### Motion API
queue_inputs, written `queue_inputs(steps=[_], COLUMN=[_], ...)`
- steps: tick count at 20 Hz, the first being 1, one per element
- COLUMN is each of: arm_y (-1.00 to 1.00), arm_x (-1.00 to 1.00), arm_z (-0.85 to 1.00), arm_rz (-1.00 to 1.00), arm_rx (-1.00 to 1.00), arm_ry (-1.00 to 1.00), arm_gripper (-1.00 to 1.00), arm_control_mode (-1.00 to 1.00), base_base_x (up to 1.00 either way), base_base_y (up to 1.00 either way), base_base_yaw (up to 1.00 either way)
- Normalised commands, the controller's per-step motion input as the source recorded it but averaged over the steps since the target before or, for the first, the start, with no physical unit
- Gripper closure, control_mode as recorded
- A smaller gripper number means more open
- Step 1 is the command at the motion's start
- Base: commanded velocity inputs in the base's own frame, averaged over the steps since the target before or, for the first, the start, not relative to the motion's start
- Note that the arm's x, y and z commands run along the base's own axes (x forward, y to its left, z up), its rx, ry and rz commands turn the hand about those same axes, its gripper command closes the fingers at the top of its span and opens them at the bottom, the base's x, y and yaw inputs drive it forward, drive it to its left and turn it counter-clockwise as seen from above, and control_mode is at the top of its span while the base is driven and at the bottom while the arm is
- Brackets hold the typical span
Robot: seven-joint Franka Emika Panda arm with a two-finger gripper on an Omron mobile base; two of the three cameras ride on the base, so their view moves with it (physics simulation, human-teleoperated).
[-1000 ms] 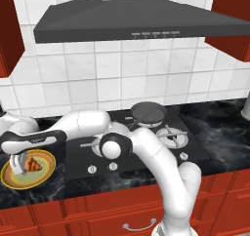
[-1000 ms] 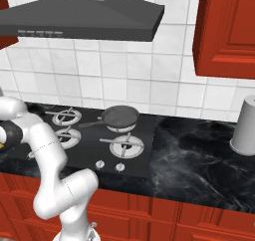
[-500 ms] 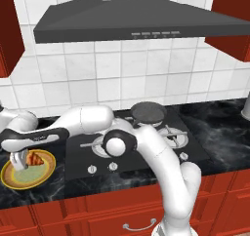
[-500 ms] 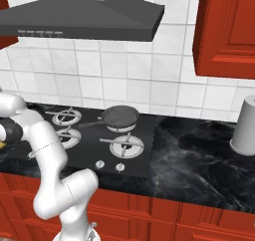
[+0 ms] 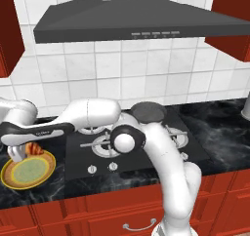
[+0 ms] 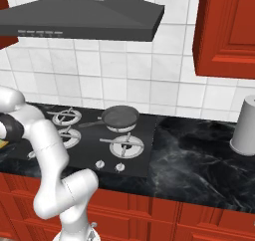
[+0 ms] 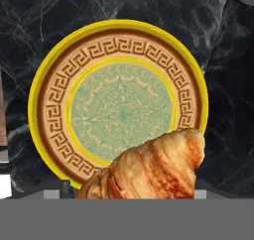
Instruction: Pick the croissant and place it on the pan. Then turn on the stove to warm the croissant.
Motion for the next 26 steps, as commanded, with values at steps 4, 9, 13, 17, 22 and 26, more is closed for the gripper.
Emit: queue_inputs(steps=[4, 9, 13, 17, 22, 26], arm_y=[-0.3, -0.5, -0.64, -0.39, -0.12, -0.57], arm_x=[-0.21, -0.18, -0.21, -0.08, 0.0, -0.03], arm_z=[0.48, 0.39, 0.35, 0.07, 0.01, 0.3], arm_rz=[-0.12, -0.14, -0.17, -0.12, -0.04, -0.23], arm_rx=[0.0, 0.05, 0.08, 0.04, 0.0, 0.02], arm_ry=[-0.16, -0.13, -0.12, -0.05, 0.0, -0.08], arm_gripper=[1.0, 1.0, 1.0, 1.0, 1.0, 1.0], arm_control_mode=[-1.0, -1.0, -1.0, -1.0, -1.0, -1.0], base_base_x=[0.0, 0.0, 0.0, 0.0, 0.0, 0.0], base_base_y=[0.0, 0.0, 0.0, 0.0, 0.0, 0.0], base_base_yaw=[0.0, 0.0, 0.0, 0.0, 0.0, 0.0])
